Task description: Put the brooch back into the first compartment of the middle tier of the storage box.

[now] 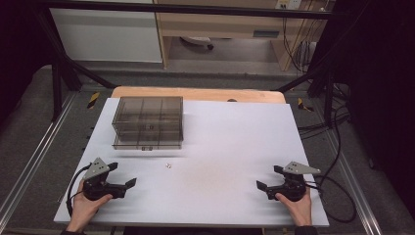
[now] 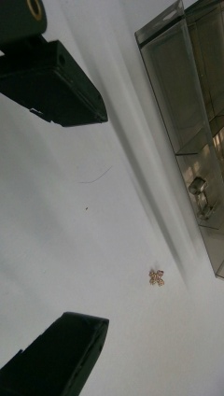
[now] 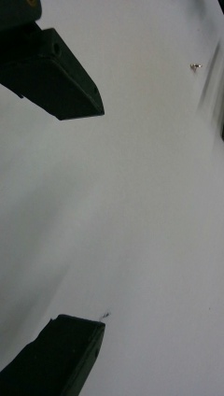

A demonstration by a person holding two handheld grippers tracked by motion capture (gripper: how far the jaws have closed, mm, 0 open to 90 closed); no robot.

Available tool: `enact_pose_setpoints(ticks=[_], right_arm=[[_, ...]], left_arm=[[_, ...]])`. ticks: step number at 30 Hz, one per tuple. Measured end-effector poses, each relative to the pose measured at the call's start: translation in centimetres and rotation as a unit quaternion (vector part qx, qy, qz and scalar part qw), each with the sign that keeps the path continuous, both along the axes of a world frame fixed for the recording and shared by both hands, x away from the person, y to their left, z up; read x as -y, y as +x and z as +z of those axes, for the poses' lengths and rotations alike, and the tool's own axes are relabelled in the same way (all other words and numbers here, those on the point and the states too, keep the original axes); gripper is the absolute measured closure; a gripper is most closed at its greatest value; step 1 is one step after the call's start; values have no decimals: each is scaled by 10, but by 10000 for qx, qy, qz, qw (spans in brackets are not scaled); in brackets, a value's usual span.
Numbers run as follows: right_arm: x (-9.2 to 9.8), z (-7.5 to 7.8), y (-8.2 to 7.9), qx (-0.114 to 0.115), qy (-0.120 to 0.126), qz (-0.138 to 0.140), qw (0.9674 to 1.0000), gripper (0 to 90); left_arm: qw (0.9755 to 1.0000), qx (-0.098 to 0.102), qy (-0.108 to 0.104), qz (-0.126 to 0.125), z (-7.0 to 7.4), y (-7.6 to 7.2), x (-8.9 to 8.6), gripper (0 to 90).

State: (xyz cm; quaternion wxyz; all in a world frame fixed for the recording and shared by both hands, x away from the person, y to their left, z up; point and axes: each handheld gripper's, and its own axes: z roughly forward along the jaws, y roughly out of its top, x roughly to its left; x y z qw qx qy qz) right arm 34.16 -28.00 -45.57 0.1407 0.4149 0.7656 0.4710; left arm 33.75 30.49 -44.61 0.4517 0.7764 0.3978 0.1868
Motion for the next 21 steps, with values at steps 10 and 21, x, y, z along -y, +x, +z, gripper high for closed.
enact_pose_setpoints(ticks=[10, 21], right_arm=[[1, 1, 0, -28, 5, 12, 10000, 5], [2, 2, 0, -73, 15, 36, 10000, 5]], left_arm=[[9999, -61, 96, -83, 3, 1, 7, 38], [9996, -119, 178, -162, 4, 3, 16, 38]])
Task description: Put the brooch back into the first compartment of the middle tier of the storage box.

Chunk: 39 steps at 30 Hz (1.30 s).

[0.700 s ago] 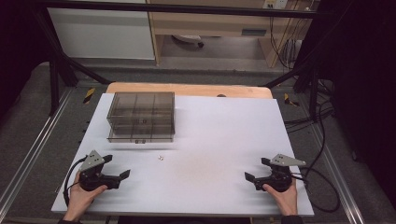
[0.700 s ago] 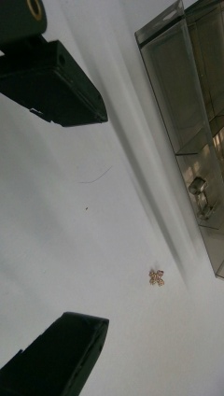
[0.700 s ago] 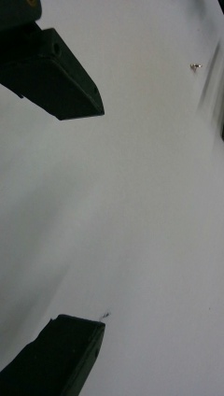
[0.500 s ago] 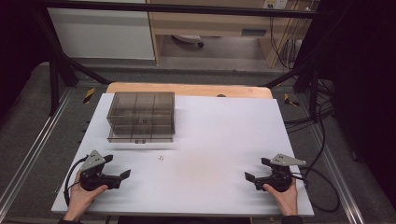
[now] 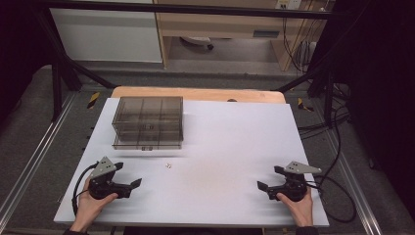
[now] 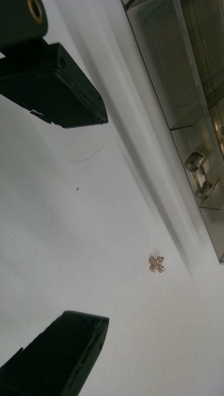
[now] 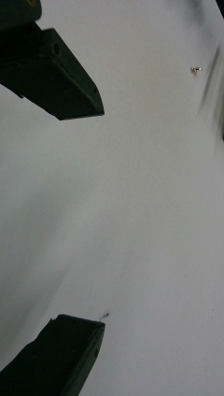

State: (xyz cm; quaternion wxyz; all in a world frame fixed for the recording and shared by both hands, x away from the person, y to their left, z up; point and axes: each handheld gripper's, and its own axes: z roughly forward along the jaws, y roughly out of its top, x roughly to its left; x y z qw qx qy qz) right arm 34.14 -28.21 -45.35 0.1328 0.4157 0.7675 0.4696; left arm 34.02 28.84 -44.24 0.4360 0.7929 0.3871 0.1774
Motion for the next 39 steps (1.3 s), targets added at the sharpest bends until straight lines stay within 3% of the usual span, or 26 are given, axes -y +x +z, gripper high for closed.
enact_pose_setpoints(ticks=[11, 26, 39], right_arm=[[1, 1, 0, -23, 6, 17, 10000, 6], [1, 3, -1, -22, 3, 22, 10000, 5], [1, 2, -1, -36, -45, 31, 10000, 5]], left_arm=[[9999, -10, 104, -50, 9, 3, 10, 39], [9995, 148, 224, -175, 37, 19, 34, 38], [9994, -54, 280, -185, 31, 34, 58, 56]])
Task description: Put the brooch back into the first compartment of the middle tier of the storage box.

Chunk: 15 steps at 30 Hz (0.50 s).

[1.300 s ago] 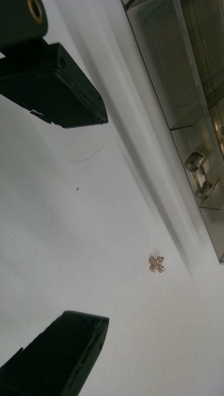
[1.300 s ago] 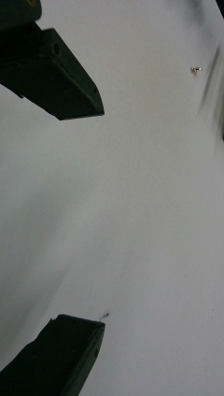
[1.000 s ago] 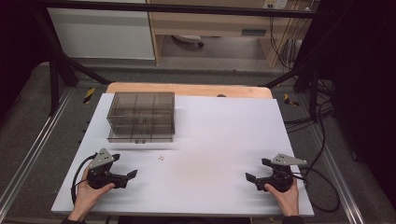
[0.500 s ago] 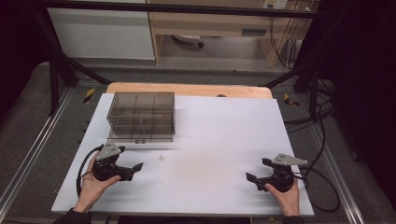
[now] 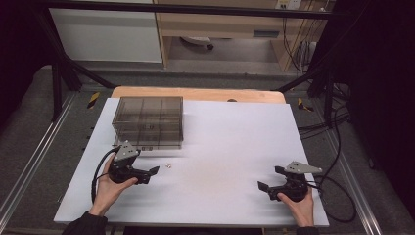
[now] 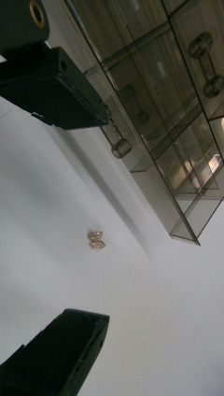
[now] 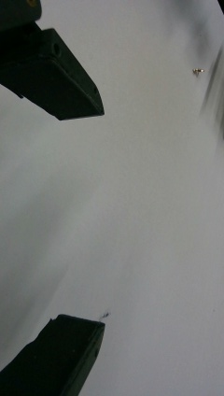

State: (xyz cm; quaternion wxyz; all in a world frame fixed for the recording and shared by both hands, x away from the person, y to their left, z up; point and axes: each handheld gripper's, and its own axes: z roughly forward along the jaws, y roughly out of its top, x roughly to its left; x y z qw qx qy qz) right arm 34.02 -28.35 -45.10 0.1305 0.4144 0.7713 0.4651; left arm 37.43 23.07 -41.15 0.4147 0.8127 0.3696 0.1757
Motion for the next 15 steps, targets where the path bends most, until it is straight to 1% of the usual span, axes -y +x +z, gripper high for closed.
enact_pose_setpoints(ticks=[4, 5, 6, 9, 10, 11, 12, 14, 15], right_arm=[[0, 0, 0, 5, 4, -6, 10000, 6], [0, 0, 0, -1, -1, -7, 10000, 6], [0, 0, 0, -1, -1, -7, 10000, 6], [0, 0, 0, 5, -14, -5, 10000, 5], [0, 0, 0, 13, -19, 1, 10000, 5], [0, 0, 0, 12, -27, 1, 10000, 5], [0, 0, 0, 12, -27, 1, 10000, 5], [0, 0, 0, 10, -27, 0, 10000, 6], [0, 0, 0, 13, -31, -2, 10000, 5]], left_arm=[[9999, -104, 19, 44, -5, 6, 7, 83], [9999, -132, 18, 46, -6, 7, 9, 102], [9999, -147, 16, 51, -7, 8, 11, 102], [9998, -165, 53, 108, -10, 10, 16, 138], [9998, -168, 36, 114, -11, 11, 18, 152], [9998, -178, 21, 102, -12, 11, 19, 178], [9998, -184, 30, 89, -13, 12, 20, 178], [9998, -176, 61, 60, -15, 13, 24, 212], [9998, -203, 57, 44, -17, 13, 26, 226]])
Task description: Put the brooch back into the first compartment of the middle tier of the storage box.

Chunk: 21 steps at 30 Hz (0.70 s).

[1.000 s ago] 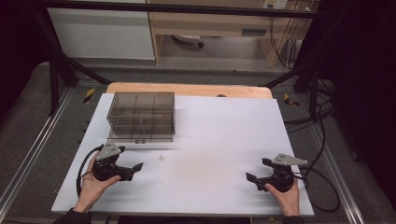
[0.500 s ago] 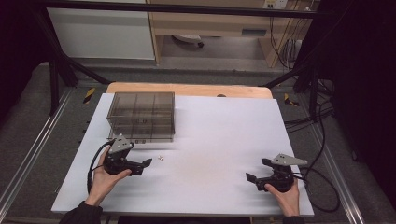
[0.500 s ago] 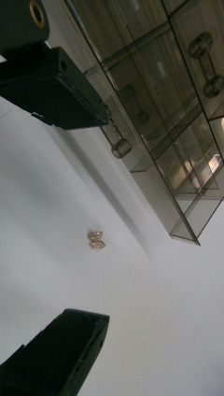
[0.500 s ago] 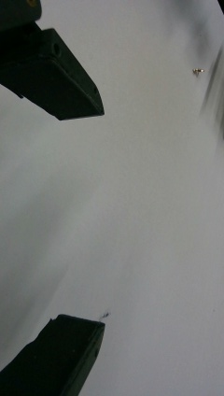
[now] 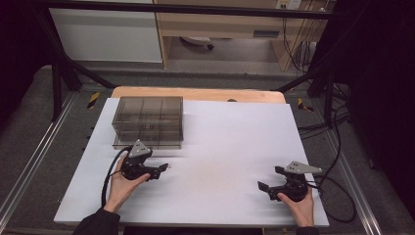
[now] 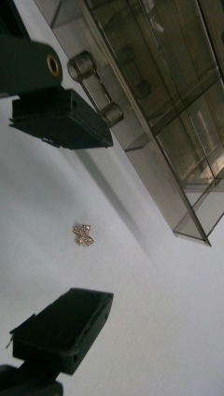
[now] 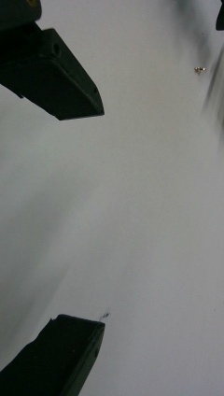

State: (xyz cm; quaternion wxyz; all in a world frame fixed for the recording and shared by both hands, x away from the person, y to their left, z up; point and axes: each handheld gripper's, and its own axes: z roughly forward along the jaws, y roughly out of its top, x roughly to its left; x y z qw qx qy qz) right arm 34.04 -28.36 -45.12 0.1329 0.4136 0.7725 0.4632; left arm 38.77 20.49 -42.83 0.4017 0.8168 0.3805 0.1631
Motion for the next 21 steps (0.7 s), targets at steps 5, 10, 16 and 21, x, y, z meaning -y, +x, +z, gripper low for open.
enact_pose_setpoints(ticks=[5, 10, 16, 21], right_arm=[[0, 0, 0, -18, 8, -3, 10000, 6], [0, 0, 0, -11, 22, -11, 10000, 6], [0, 0, 0, 5, -3, 2, 10000, 5], [0, 0, 0, -7, 14, -14, 10000, 6]], left_arm=[[10000, -19, 82, -11, -5, 2, 6, 286], [9999, -121, 75, 9, -10, 6, 6, 366], [9997, -231, 42, -13, -14, 9, 8, 458], [9996, -268, 61, -4, -15, 10, 10, 544]])
